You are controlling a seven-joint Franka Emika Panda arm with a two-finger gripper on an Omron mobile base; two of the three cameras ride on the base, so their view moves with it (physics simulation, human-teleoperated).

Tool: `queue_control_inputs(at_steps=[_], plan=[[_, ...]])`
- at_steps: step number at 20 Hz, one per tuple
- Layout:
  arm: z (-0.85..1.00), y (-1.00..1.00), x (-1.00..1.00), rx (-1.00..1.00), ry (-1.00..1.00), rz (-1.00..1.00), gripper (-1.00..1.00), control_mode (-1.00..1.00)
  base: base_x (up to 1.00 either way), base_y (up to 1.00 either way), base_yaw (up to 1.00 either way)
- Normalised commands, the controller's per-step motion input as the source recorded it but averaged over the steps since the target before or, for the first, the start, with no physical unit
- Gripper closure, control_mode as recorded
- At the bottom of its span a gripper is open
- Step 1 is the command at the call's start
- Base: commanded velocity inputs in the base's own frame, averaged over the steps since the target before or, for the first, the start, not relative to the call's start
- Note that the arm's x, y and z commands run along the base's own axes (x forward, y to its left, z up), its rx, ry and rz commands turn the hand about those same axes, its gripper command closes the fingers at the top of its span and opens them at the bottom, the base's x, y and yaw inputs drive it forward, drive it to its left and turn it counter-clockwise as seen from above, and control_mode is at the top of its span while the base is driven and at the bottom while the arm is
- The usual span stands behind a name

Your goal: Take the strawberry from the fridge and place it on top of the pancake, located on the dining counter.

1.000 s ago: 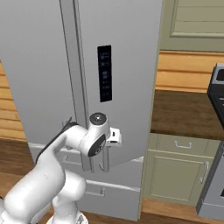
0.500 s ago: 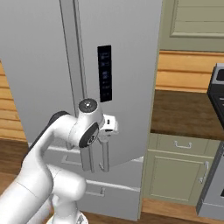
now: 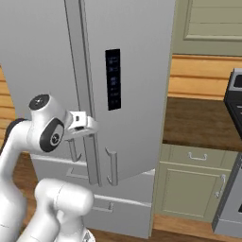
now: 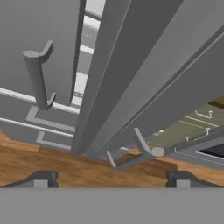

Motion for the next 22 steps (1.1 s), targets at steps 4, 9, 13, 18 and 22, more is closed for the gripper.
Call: queue_control_inputs(at_steps=[4,9,13,18,22], plan=[[0.06,1.0,0.04,-0.29,0.0,-0.01,-1.0,-1.0,0.0,0.0,0.0],[0.0,0.63,0.73,-0.2,0.04,-0.06,-1.0,-1.0,0.0,0.0,0.0],[0.0,0.39,1.0,-0.14,0.12,-0.01,-1.0,-1.0,0.0,0.0,0.0],[0.0,0.18,0.98,-0.13,0.13,0.0,-1.0,-1.0,0.0,0.0,0.0],[0.0,-0.27,0.94,-0.05,0.1,0.0,-1.0,-1.0,0.0,0.0,0.0]])
